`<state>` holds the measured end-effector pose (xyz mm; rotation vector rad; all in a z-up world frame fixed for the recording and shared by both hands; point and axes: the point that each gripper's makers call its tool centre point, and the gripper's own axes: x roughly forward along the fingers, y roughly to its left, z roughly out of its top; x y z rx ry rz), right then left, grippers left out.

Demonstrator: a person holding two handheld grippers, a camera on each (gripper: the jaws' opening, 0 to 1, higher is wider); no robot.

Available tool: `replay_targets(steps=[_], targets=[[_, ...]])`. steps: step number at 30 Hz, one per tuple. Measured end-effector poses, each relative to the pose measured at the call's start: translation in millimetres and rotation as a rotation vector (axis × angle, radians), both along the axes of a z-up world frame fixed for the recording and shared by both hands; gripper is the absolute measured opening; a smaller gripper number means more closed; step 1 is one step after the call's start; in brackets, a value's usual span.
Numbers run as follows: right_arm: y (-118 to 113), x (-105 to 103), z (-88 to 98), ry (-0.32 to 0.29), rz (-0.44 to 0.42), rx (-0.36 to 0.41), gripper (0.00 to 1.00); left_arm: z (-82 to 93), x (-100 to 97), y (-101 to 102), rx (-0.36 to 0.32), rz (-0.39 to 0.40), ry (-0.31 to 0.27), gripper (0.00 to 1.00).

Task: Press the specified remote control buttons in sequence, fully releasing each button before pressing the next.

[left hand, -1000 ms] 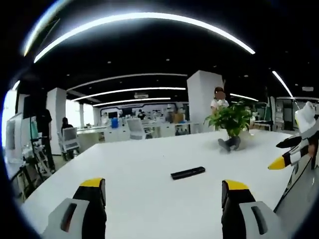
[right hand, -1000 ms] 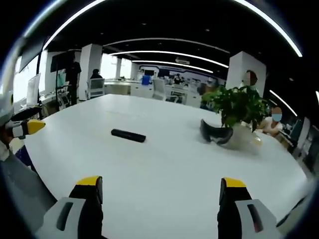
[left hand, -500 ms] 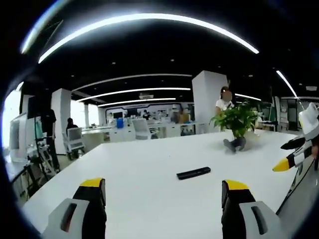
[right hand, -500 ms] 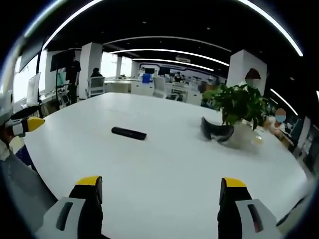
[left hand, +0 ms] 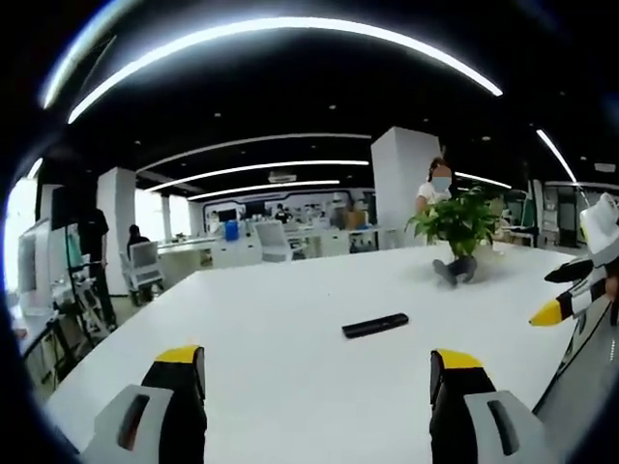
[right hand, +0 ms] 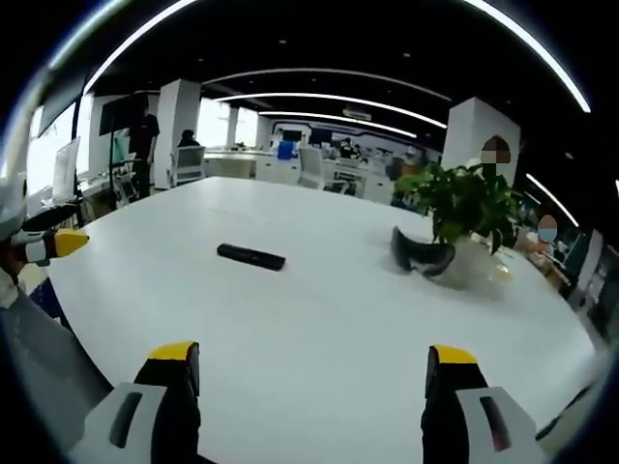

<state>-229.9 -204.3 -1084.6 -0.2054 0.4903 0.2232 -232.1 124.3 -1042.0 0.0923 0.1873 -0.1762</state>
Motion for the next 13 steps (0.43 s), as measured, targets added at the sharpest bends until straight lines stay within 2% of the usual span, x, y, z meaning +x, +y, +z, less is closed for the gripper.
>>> replay_targets(steps=[13], targets=[[4.6,-0.5,0.1,-0.003,0.022,-0.023,0.97,-0.8,0.2,3.2,0.018,0.012,0.002,1.00]])
